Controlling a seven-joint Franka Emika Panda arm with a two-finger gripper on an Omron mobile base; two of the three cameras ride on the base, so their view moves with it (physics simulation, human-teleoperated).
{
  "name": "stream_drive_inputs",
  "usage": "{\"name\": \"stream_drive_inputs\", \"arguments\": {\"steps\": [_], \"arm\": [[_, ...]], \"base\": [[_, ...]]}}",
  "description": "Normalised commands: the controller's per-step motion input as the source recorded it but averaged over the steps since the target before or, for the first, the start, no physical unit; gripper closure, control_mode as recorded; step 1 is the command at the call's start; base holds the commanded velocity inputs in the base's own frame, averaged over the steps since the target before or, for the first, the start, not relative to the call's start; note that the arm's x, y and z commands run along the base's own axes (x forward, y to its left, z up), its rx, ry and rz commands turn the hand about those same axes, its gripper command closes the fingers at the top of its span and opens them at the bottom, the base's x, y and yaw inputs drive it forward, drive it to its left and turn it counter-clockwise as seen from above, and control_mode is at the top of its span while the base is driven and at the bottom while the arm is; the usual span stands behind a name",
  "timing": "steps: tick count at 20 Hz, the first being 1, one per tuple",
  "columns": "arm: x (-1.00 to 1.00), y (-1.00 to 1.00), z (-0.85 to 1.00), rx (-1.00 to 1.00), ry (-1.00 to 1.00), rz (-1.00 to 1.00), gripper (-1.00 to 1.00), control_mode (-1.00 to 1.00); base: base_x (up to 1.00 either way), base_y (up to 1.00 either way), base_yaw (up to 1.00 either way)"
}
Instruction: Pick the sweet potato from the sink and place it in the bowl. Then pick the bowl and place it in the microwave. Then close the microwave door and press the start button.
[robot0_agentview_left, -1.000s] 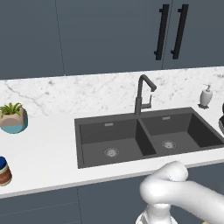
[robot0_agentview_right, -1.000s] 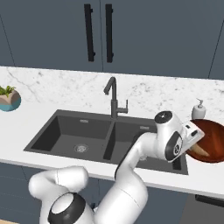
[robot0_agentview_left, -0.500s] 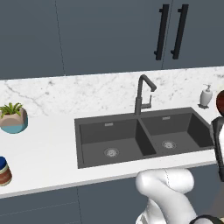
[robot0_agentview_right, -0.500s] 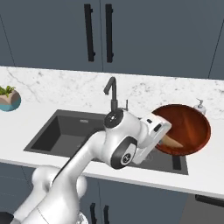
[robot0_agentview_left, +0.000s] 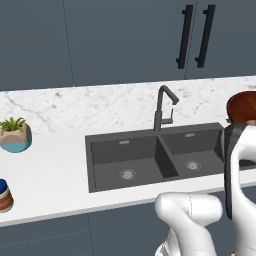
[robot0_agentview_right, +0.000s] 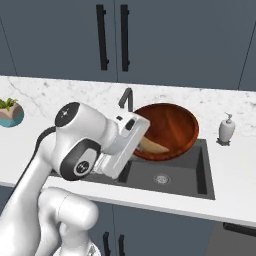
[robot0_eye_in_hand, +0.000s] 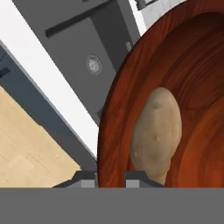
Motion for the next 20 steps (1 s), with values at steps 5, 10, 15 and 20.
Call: {"name": "stream_drive_inputs", "arguments": {"steps": [5,10,15,20], "arm": [[-0.40,0.81,0.83,0.03,0.13,0.11,1.00,-1.00],[-0.48,0.78,0.28,0.01,0.04,0.12,1.00,-1.00],[-0.22,0.74,0.03,0.00,0.00,0.12,1.00,-1.00],[-0.20,0.36,0.00,0.00,0.01,0.05,1.00,1.00]], "base": [[0.00,0.00,0.00],[0.00,0.00,0.00],[0.00,0.00,0.00],[-0.19,0.06,0.00]]}}
